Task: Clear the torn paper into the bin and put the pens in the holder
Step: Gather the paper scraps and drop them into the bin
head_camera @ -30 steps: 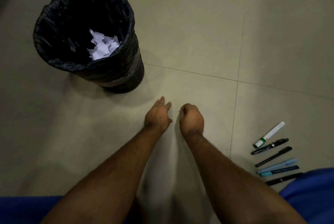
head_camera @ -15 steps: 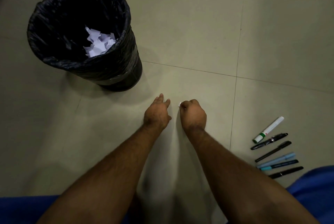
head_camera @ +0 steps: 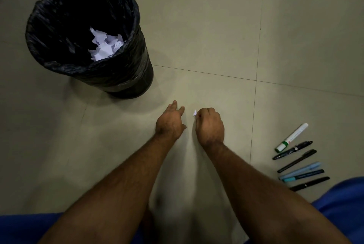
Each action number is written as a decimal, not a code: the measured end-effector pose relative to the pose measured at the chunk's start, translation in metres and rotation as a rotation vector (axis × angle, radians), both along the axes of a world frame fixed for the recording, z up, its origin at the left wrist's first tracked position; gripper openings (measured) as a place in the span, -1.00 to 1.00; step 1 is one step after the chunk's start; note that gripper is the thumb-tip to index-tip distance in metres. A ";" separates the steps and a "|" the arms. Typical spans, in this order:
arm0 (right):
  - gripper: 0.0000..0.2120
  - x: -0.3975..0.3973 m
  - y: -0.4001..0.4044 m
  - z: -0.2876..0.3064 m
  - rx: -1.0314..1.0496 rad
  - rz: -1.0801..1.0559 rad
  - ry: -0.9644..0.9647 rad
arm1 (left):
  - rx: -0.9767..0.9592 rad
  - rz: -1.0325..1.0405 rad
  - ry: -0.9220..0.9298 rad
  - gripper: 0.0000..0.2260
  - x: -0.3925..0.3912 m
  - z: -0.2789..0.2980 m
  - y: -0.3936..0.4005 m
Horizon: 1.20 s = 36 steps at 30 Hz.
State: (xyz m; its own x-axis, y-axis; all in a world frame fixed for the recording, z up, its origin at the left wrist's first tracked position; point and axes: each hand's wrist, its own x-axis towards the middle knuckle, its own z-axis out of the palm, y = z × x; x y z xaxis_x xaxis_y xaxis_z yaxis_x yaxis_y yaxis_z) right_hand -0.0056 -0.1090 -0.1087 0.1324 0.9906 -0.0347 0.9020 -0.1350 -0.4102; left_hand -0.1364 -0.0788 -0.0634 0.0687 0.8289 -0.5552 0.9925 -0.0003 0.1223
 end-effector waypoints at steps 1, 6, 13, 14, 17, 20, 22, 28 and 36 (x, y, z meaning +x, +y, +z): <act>-0.71 0.001 -0.001 0.001 -0.003 0.002 0.021 | 0.000 0.000 -0.003 -0.30 0.000 0.000 0.000; -0.71 0.003 -0.005 0.008 -0.036 0.072 0.051 | 0.007 -0.002 0.006 -0.29 0.001 -0.001 0.000; -0.75 0.003 0.005 0.009 -0.119 0.083 -0.039 | 0.013 -0.006 0.019 -0.29 0.001 -0.004 0.000; -0.76 0.003 0.006 0.009 -0.116 0.089 -0.048 | 0.016 -0.012 0.029 -0.28 0.002 -0.004 -0.001; -0.77 0.002 0.005 0.009 -0.099 0.091 -0.062 | 0.015 -0.016 0.030 -0.28 0.001 -0.005 0.000; -0.79 -0.003 -0.001 0.007 -0.083 0.002 0.037 | 0.011 -0.022 0.028 -0.28 0.001 -0.007 -0.001; -0.81 -0.009 -0.002 0.013 -0.067 -0.171 0.249 | 0.010 -0.048 0.042 -0.26 0.000 -0.007 -0.003; -0.96 -0.038 0.030 0.082 -0.001 -0.411 0.754 | 0.138 0.183 -0.228 -0.62 -0.010 0.037 0.005; -0.95 -0.101 0.066 0.213 0.186 -0.191 1.052 | 0.728 0.655 -0.482 -0.88 -0.052 0.145 -0.002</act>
State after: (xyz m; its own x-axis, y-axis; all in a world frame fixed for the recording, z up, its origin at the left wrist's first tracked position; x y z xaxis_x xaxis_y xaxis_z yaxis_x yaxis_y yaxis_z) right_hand -0.1066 -0.0432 0.1043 0.2765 0.9583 -0.0723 0.0568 -0.0914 -0.9942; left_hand -0.1880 -0.0810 0.0820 -0.4271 0.9028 0.0499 0.6739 0.2810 0.6833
